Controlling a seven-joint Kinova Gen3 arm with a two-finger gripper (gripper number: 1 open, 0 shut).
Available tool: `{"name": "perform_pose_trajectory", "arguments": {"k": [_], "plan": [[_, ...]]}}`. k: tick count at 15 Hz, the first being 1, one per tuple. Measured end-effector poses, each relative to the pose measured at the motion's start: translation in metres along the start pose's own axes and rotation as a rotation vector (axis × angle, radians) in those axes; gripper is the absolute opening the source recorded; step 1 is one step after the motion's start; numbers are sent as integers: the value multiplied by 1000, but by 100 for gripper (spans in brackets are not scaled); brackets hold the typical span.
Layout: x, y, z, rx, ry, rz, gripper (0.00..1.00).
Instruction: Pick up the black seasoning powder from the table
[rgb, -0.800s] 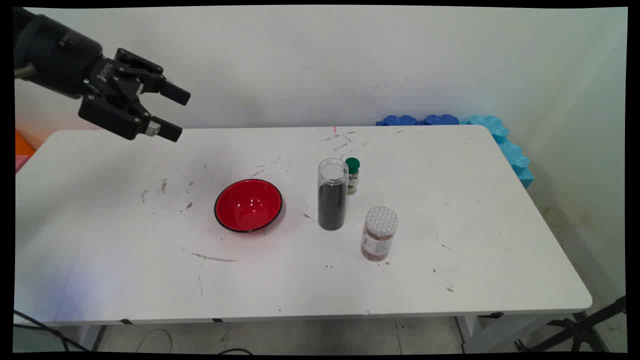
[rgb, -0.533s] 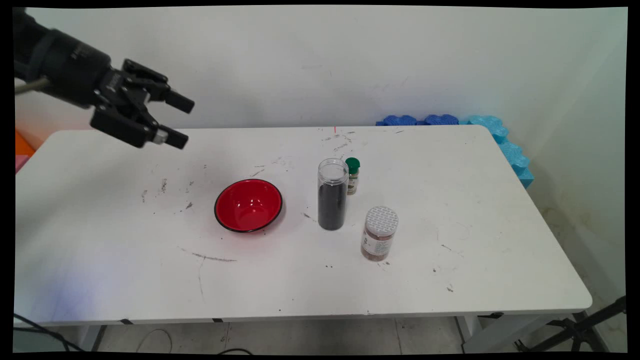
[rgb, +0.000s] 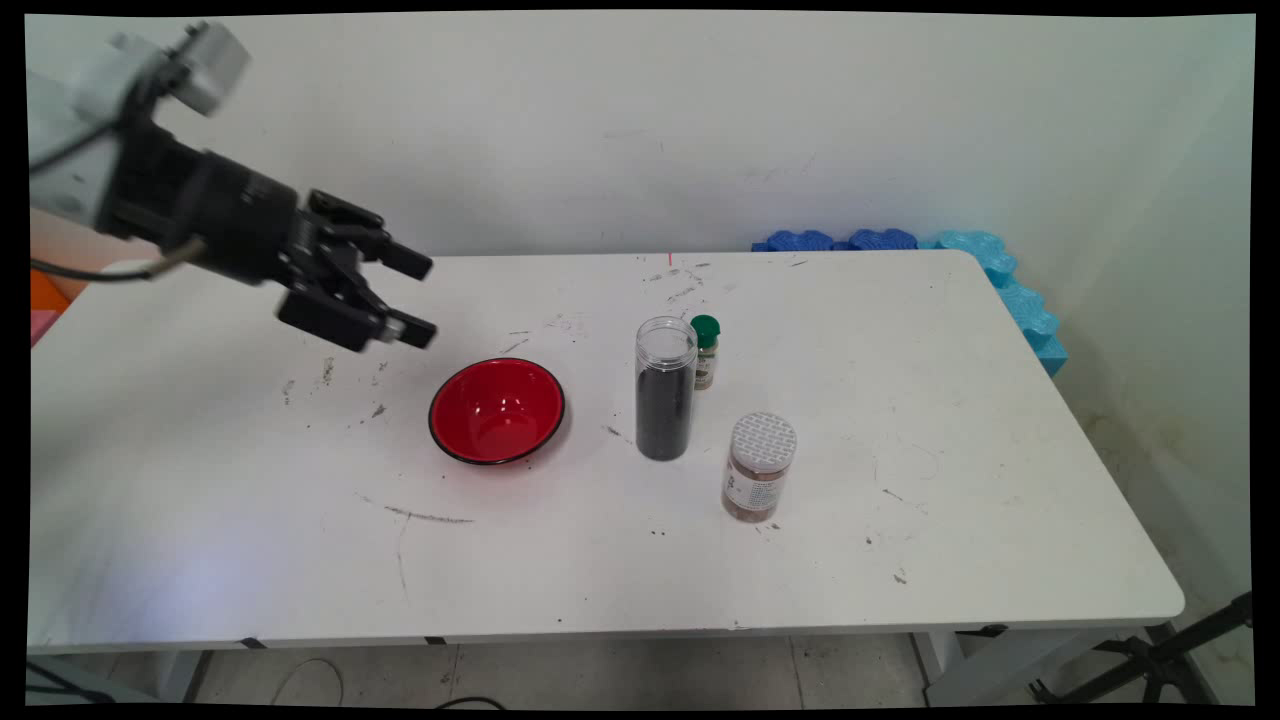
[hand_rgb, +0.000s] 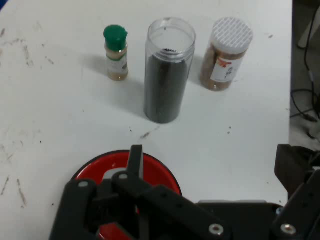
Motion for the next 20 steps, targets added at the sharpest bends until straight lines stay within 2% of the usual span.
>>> {"name": "perform_pose_trajectory", "arguments": {"k": [10,20], "plan": [[-4,0,99,66,22,-23,100],[7,0,180,72,31,-38,100]]}}
